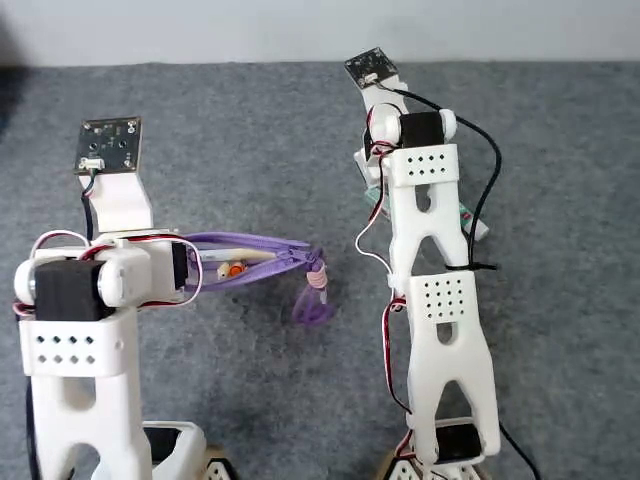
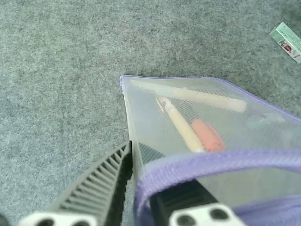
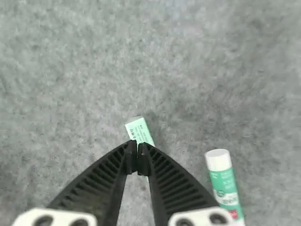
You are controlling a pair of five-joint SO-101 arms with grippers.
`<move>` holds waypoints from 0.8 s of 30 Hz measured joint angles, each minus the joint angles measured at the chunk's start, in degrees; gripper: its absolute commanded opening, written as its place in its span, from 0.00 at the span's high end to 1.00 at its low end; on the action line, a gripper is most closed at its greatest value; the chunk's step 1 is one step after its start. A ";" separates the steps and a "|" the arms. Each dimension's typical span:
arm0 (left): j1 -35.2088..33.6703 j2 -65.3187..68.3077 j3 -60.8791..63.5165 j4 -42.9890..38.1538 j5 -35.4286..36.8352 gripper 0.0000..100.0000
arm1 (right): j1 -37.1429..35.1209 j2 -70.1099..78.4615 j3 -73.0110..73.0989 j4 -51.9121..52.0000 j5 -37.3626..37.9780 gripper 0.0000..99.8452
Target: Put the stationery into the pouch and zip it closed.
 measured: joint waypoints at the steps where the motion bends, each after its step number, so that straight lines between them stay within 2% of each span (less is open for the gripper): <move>1: 0.00 0.00 0.00 0.00 0.00 0.99 | 0.00 -1.41 0.26 0.00 -0.09 0.99; 8: 0.00 0.00 0.00 0.00 0.00 0.99 | -1.14 -13.98 12.84 0.00 -0.70 0.97; 14: 0.00 0.00 0.00 0.00 0.00 0.99 | -0.97 -14.59 24.53 -1.41 -0.70 0.76; 24: 0.00 0.00 0.00 0.00 0.00 0.99 | -2.64 -6.24 25.14 -9.14 1.49 0.83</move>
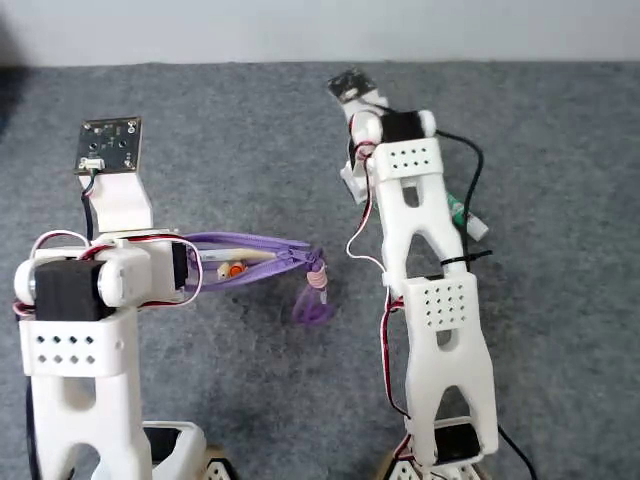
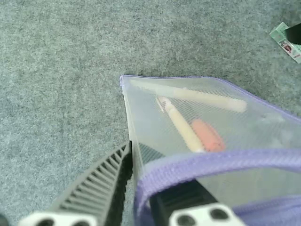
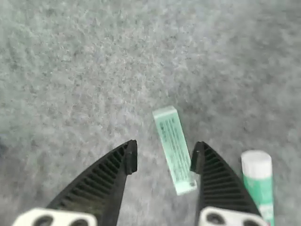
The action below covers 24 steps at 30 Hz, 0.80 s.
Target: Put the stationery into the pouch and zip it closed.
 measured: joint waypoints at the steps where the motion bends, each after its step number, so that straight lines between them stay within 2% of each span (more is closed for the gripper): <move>1: 0.00 0.00 0.00 0.00 0.00 0.99 | 0.18 0.97 0.00 -0.70 0.35 0.83; 6: 0.00 0.00 0.00 0.00 0.00 0.99 | 0.53 5.01 0.00 -2.20 1.41 0.85; 10: 0.00 0.00 0.00 0.00 0.00 0.99 | 0.79 6.07 0.00 -2.11 1.41 1.00; 13: 0.00 0.00 0.00 0.00 0.00 0.99 | 2.20 6.07 0.00 -2.11 1.93 0.96; 20: 0.00 0.00 0.00 0.00 0.00 0.99 | 2.29 6.15 -6.59 8.70 2.02 0.99; 24: 0.00 0.00 0.00 0.00 0.00 0.99 | 2.73 4.48 -11.08 9.14 1.41 0.99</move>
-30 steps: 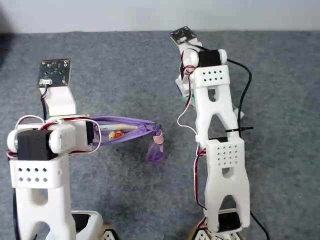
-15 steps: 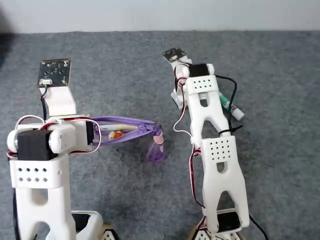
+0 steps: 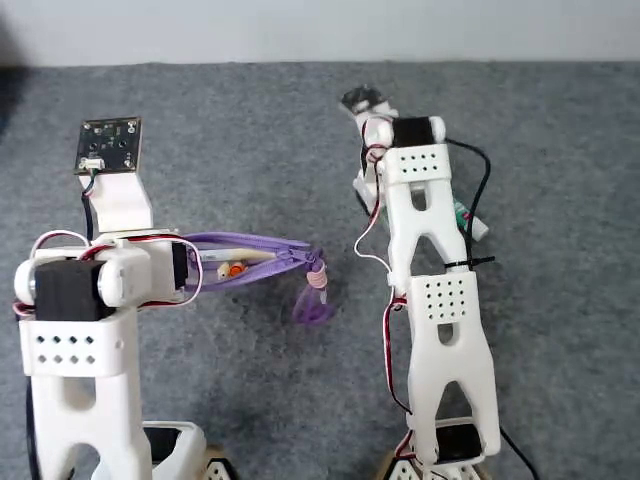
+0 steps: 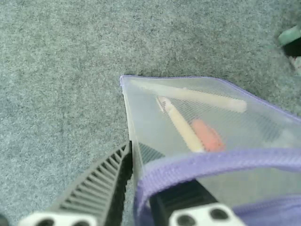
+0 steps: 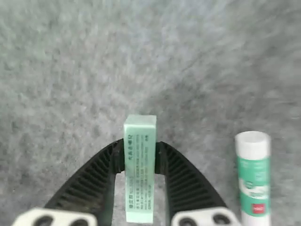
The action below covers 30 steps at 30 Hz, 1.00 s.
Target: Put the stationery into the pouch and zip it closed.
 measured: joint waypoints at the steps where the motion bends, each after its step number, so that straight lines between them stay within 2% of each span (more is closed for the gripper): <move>1: 0.00 0.00 0.00 0.00 0.00 0.99 | 0.18 -1.23 0.00 0.00 0.00 0.99; 6: 0.00 0.00 0.00 0.00 0.00 0.99 | 0.53 -12.75 8.00 0.00 0.00 0.99; 14: 0.00 0.00 0.00 0.00 0.00 0.99 | -0.62 -44.75 39.38 0.00 -4.13 0.99; 20: 0.00 0.00 0.00 0.00 0.00 0.99 | -5.98 -68.75 60.92 0.00 -8.53 0.99; 25: 0.00 0.00 0.00 0.00 0.00 0.99 | -13.36 -85.80 72.09 -0.44 -15.47 0.99; 30: 0.00 0.00 0.00 0.00 0.00 0.99 | -21.63 -99.43 80.53 -8.35 -23.65 0.99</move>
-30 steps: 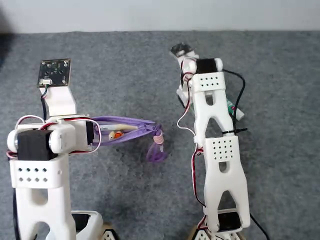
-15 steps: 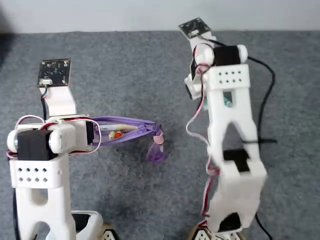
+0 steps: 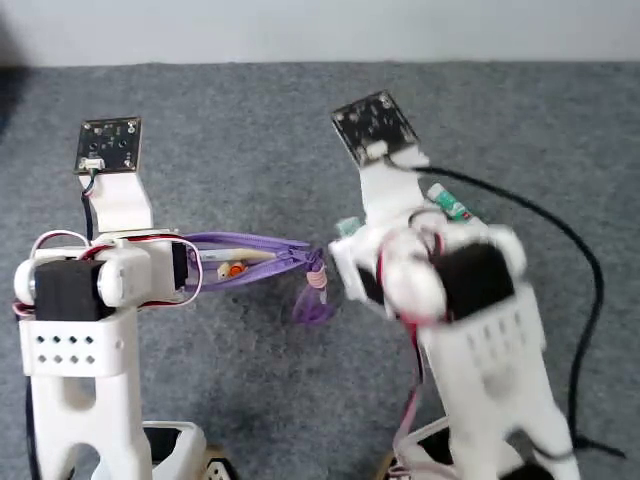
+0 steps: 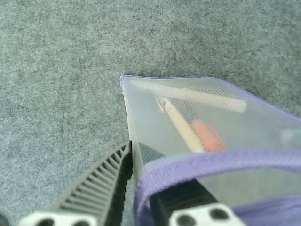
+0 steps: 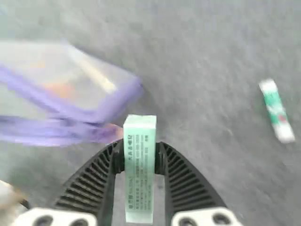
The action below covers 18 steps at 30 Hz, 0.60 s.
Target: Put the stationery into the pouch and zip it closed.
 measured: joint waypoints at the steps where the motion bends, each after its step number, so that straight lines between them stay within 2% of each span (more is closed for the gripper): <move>1: 0.00 0.00 0.00 0.00 0.00 0.99 | -1.76 -2.20 1.67 -2.11 -1.85 0.99; 7: 0.09 0.00 0.00 0.00 0.00 0.99 | -12.57 -13.89 12.40 -17.58 -8.70 0.99; 13: 0.09 0.00 0.00 0.00 0.00 0.99 | -17.85 -21.10 24.44 -39.38 -8.88 0.99; 18: 0.09 0.00 0.00 0.00 0.00 0.99 | -18.81 -21.89 34.81 -55.47 -5.01 0.99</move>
